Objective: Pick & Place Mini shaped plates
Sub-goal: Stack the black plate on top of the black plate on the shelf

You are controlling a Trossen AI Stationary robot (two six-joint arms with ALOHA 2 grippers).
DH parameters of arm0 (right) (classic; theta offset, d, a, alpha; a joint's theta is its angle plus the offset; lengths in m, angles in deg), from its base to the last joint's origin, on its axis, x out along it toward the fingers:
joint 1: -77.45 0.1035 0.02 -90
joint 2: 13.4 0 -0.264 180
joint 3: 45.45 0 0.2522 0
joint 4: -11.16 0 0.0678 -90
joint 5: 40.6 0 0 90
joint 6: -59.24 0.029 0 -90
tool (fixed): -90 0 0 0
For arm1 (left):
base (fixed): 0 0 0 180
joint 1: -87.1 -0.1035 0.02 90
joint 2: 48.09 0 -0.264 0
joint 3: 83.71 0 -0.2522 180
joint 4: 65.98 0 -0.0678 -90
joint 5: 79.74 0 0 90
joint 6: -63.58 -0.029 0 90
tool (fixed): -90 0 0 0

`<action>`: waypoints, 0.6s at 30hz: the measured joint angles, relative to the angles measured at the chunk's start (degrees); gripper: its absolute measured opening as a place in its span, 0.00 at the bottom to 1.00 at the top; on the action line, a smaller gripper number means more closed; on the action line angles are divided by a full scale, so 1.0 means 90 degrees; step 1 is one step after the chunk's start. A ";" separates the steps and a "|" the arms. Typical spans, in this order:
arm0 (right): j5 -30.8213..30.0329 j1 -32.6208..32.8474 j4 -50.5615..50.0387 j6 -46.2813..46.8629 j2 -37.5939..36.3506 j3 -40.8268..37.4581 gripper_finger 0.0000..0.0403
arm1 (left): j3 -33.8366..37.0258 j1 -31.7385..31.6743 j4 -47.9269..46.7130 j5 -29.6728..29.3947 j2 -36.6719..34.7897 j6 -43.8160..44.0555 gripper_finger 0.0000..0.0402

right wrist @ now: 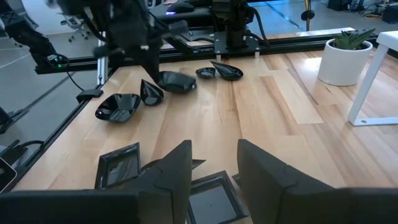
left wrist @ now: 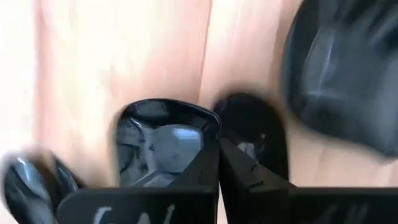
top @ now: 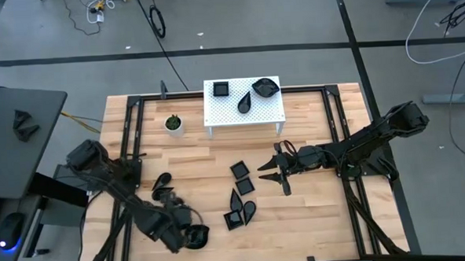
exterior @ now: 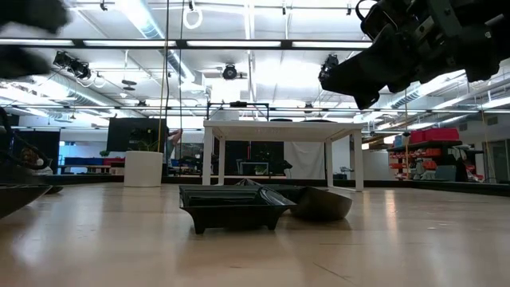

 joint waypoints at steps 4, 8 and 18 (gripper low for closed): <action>0.0093 0.0001 -0.0025 -0.0029 -0.0127 -0.0005 0.32 | -0.0792 -0.0497 0.0037 -0.0632 0.0000 -0.1310 0.01; 0.0390 0.0080 -0.0384 -0.0228 -0.0680 -0.0005 0.32 | -0.1258 -0.1136 0.0468 -0.1103 -0.0002 -0.2764 0.01; 0.0391 0.0503 -0.4218 0.0279 -0.3405 -0.0005 0.32 | -0.1159 -0.3155 0.4779 -0.0091 0.0788 -0.6597 0.00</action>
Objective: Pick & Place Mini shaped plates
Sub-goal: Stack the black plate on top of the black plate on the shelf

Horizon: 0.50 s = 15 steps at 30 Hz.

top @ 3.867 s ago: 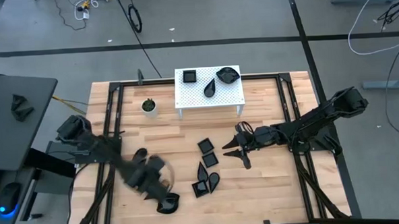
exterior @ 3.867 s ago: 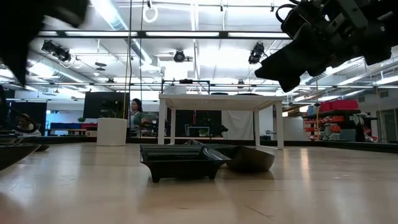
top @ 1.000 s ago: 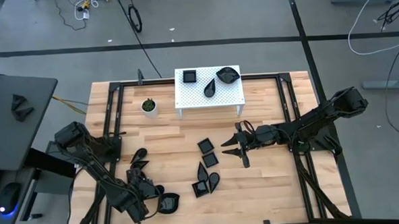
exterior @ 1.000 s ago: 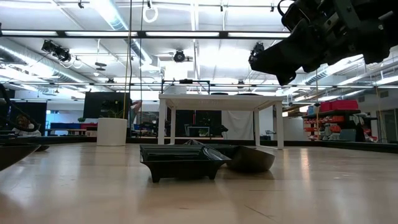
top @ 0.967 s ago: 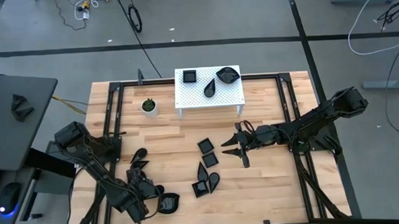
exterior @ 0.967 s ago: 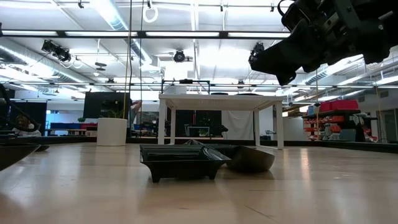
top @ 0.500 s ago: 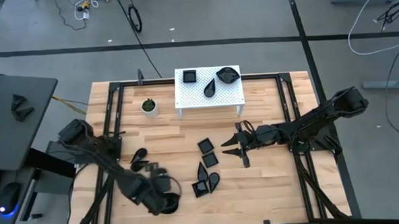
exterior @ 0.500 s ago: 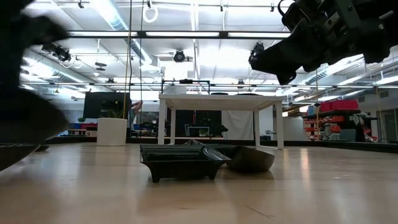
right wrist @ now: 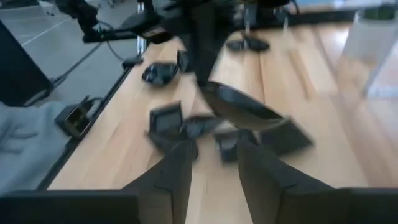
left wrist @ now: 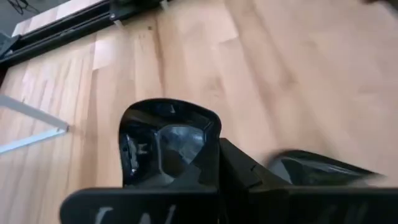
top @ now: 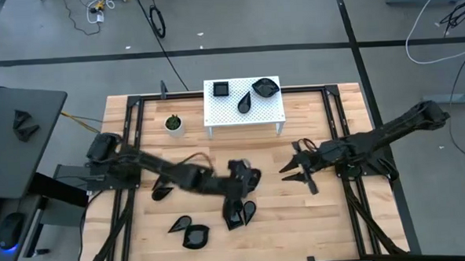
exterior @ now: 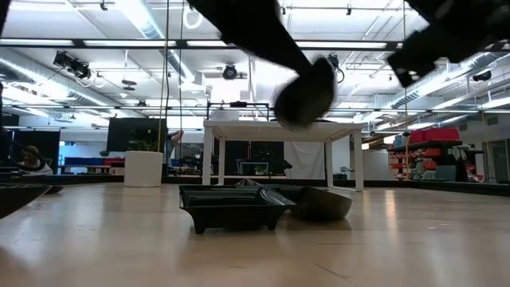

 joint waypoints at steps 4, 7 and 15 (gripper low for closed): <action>-0.0052 0.0231 -0.1267 0.0572 -0.0832 0.0000 0.32 | 0.0002 -0.0502 0.0504 0.0631 0.0649 -0.1023 0.00; -0.0330 0.0376 -0.1789 0.0844 -0.1149 0.0000 0.32 | 0.0007 -0.0652 0.0828 0.0958 0.1011 -0.1822 0.01; -0.0884 0.0450 -0.1623 0.0947 -0.0957 0.0000 0.32 | 0.0010 -0.0654 0.0921 0.1028 0.1230 -0.2386 0.03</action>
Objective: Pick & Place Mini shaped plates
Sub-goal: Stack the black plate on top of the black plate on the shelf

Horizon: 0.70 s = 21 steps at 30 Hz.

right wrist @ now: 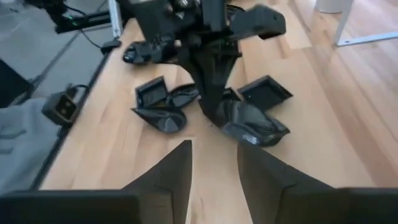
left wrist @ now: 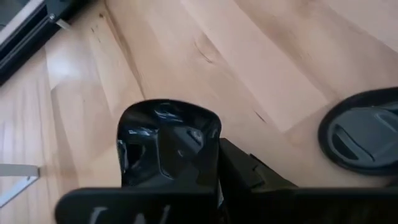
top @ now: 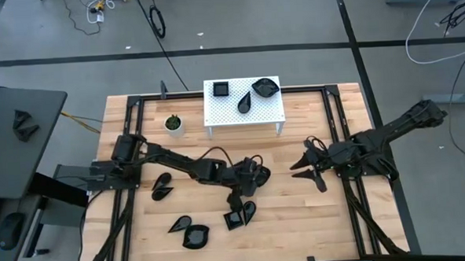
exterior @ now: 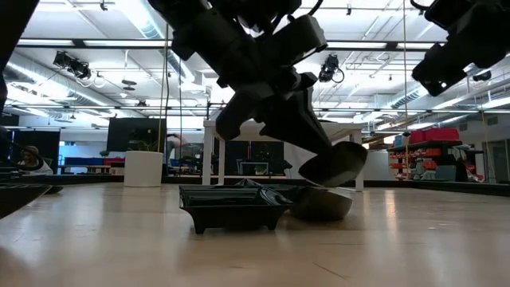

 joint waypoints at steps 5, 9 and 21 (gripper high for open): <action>-0.0234 -0.0010 0.0445 0.0006 0.0486 0.0000 0.32 | 0.0000 -0.0002 -0.0025 0.0039 0.0000 0.0054 0.09; -0.0236 -0.0010 0.0805 0.0054 0.1011 0.0000 0.32 | 0.0000 -0.0002 -0.0049 0.0214 0.0000 0.0304 0.19; 0.0737 -0.0837 0.1998 0.0097 0.3158 0.0361 0.32 | -0.0012 0.0563 -0.1236 -0.0743 -0.0891 0.2778 0.34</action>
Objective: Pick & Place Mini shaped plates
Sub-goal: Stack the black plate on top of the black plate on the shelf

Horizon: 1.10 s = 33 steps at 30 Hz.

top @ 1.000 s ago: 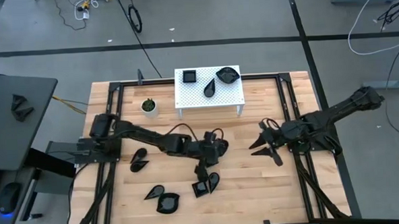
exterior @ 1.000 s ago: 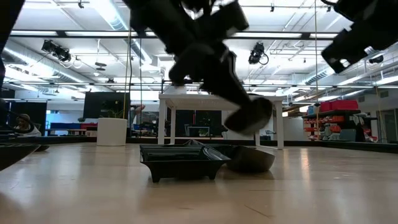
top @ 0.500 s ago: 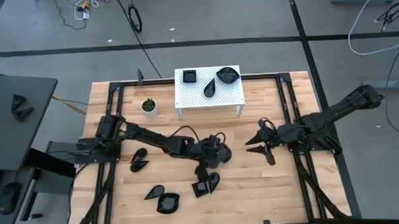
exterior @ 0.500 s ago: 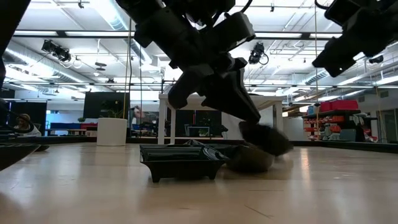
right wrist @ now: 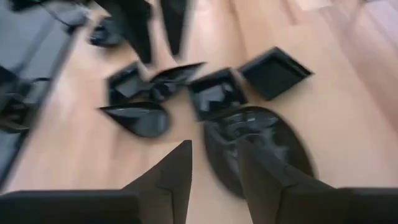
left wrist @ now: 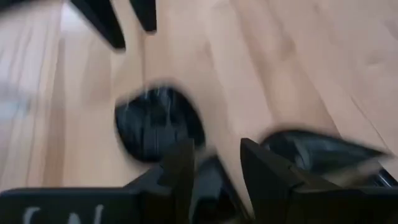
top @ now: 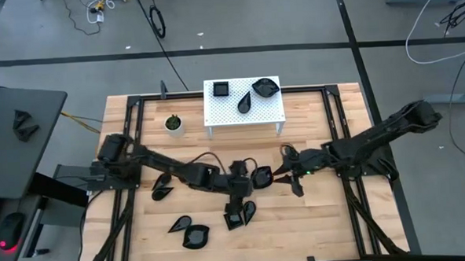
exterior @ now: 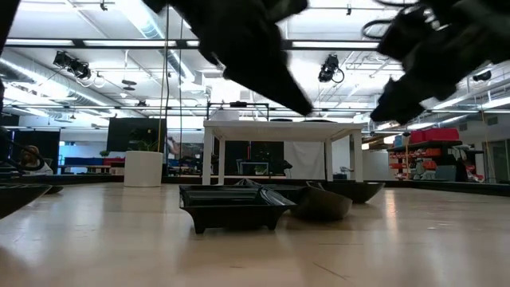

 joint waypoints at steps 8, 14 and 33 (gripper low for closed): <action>0.0001 -0.0895 -0.1663 -0.1298 0.1764 0.1571 0.36 | 0.0002 0.0679 -0.2690 -0.1022 -0.0589 0.3013 0.29; 0.0085 -0.1363 -0.2243 -0.2093 0.2675 0.2154 0.42 | 0.0015 0.1249 -0.2773 -0.1860 -0.0360 0.3566 0.25; 0.1223 -0.1543 -0.2304 -0.2267 0.2843 0.2155 0.16 | 0.0010 0.1504 -0.2063 -0.2804 -0.0338 0.3352 0.21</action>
